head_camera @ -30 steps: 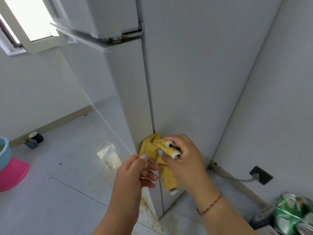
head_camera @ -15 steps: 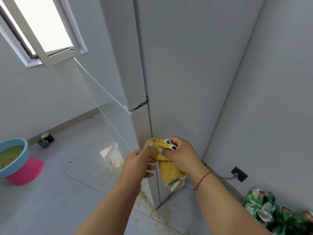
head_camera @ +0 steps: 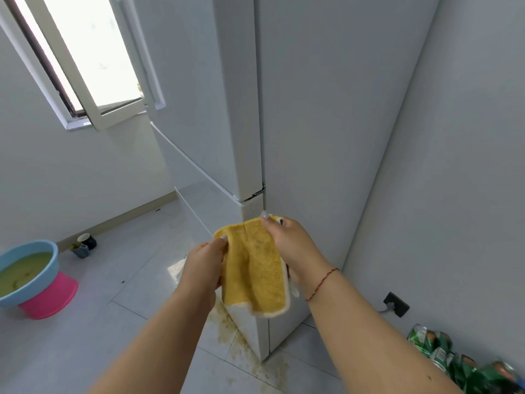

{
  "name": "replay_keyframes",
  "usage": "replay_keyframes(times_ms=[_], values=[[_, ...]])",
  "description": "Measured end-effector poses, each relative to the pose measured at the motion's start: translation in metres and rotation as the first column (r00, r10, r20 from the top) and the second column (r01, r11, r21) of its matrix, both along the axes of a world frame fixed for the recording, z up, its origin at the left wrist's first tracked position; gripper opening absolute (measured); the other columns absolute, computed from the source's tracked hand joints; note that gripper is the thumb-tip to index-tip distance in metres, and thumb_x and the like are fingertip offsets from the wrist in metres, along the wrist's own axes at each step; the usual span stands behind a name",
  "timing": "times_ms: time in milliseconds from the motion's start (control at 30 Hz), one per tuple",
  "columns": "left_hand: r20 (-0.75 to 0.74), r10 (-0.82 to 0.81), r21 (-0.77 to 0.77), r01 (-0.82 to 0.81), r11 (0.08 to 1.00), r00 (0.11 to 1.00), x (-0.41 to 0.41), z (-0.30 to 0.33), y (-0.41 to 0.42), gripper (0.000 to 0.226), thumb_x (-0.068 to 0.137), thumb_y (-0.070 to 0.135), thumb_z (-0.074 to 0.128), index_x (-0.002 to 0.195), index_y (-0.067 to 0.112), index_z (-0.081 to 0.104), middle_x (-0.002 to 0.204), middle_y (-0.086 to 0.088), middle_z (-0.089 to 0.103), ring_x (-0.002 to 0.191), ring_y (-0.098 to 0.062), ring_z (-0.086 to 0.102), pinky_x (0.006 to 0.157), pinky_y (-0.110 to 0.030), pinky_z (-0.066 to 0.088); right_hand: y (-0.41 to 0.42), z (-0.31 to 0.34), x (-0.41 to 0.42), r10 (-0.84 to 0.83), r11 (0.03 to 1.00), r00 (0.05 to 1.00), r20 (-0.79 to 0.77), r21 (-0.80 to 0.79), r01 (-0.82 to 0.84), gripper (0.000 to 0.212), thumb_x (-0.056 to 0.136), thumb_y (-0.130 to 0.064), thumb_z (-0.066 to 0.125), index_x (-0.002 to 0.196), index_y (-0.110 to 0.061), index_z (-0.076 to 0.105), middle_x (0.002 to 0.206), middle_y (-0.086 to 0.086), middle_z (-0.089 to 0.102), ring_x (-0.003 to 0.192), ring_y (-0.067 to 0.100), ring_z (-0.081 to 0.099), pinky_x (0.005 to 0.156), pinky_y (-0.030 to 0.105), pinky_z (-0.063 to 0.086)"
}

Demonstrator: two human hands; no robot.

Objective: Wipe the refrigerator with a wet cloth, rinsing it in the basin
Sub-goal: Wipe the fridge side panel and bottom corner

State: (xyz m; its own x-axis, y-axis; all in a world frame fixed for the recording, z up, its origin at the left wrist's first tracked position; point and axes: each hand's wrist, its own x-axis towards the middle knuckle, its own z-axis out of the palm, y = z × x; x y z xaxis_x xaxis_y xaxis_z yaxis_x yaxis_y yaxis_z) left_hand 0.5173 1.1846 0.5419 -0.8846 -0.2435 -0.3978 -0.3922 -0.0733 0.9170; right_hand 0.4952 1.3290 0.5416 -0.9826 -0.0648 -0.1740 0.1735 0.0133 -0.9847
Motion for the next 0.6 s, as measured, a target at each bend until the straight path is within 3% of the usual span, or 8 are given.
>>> replay_keyframes(times_ms=[100, 167, 233, 333, 400, 500, 600], values=[[0.014, 0.049, -0.046, -0.048, 0.998, 0.999, -0.001, 0.003, -0.018, 0.015, 0.093, 0.025, 0.051, 0.093, 0.012, 0.059, 0.097, -0.011, 0.062, 0.085, -0.027, 0.059, 0.079, -0.040, 0.048, -0.016, 0.008, -0.003, 0.021, 0.999, 0.999, 0.046, -0.047, -0.019, 0.048, 0.083, -0.056, 0.054, 0.092, -0.010, 0.065, 0.085, 0.013, 0.063, 0.084, 0.028, 0.064, 0.090, 0.053, 0.051], [-0.001, 0.066, -0.090, -0.066, 0.994, 0.998, -0.002, 0.003, -0.027, 0.014, 0.091, 0.022, 0.053, 0.100, 0.011, 0.057, 0.106, -0.012, 0.059, 0.095, -0.027, 0.056, 0.081, -0.041, 0.046, -0.027, 0.011, -0.004, 0.018, 0.999, 0.997, 0.075, -0.048, -0.014, 0.059, 0.075, -0.061, 0.056, 0.098, -0.006, 0.065, 0.097, 0.019, 0.067, 0.096, 0.031, 0.066, 0.094, 0.056, 0.049], [-0.048, 0.091, -0.144, -0.097, 0.985, 0.995, 0.001, 0.005, -0.038, 0.018, 0.090, 0.019, 0.057, 0.105, 0.010, 0.057, 0.105, -0.009, 0.058, 0.100, -0.026, 0.054, 0.080, -0.039, 0.044, -0.040, 0.015, -0.005, 0.019, 0.998, 0.996, 0.082, -0.063, -0.014, 0.055, 0.073, -0.060, 0.057, 0.099, -0.012, 0.066, 0.098, 0.015, 0.068, 0.097, 0.031, 0.066, 0.094, 0.055, 0.049], [-0.123, 0.070, -0.099, -0.082, 0.992, 0.990, 0.008, 0.014, -0.049, 0.016, 0.090, 0.013, 0.057, 0.101, 0.004, 0.063, 0.089, -0.007, 0.060, 0.082, -0.021, 0.057, 0.073, -0.035, 0.047, -0.057, 0.019, -0.007, -0.005, 0.995, 0.996, 0.091, -0.097, 0.014, 0.049, 0.076, -0.062, 0.056, 0.098, -0.019, 0.065, 0.092, 0.006, 0.066, 0.098, 0.032, 0.066, 0.093, 0.055, 0.050], [-0.133, -0.004, -0.003, 0.004, 1.000, 0.991, 0.014, 0.025, -0.051, 0.018, 0.092, 0.015, 0.055, 0.099, 0.002, 0.066, 0.084, -0.011, 0.062, 0.073, -0.020, 0.058, 0.067, -0.033, 0.050, -0.067, 0.020, -0.007, 0.023, 0.984, 0.989, 0.147, -0.176, 0.003, 0.061, 0.079, -0.069, 0.050, 0.108, -0.018, 0.065, 0.100, 0.007, 0.070, 0.099, 0.030, 0.067, 0.094, 0.052, 0.050], [-0.151, -0.087, 0.058, 0.097, 0.994, 0.985, 0.023, 0.040, -0.062, 0.030, 0.097, 0.031, 0.051, 0.098, 0.005, 0.066, 0.083, -0.010, 0.063, 0.075, -0.021, 0.062, 0.069, -0.032, 0.053, -0.089, 0.022, -0.006, 0.085, 0.961, 0.974, 0.208, -0.275, -0.025, 0.079, 0.079, -0.078, 0.034, 0.114, -0.015, 0.066, 0.105, 0.013, 0.072, 0.101, 0.031, 0.067, 0.098, 0.051, 0.047], [-0.164, -0.094, 0.078, 0.108, 0.991, 0.982, 0.030, 0.046, -0.083, 0.040, 0.094, 0.044, 0.051, 0.098, 0.008, 0.068, 0.084, -0.008, 0.067, 0.078, -0.021, 0.065, 0.074, -0.032, 0.054, -0.110, 0.022, -0.005, 0.090, 0.969, 0.977, 0.195, -0.242, -0.041, 0.065, 0.093, -0.064, 0.029, 0.109, -0.015, 0.068, 0.101, 0.010, 0.073, 0.101, 0.029, 0.066, 0.097, 0.050, 0.048]])
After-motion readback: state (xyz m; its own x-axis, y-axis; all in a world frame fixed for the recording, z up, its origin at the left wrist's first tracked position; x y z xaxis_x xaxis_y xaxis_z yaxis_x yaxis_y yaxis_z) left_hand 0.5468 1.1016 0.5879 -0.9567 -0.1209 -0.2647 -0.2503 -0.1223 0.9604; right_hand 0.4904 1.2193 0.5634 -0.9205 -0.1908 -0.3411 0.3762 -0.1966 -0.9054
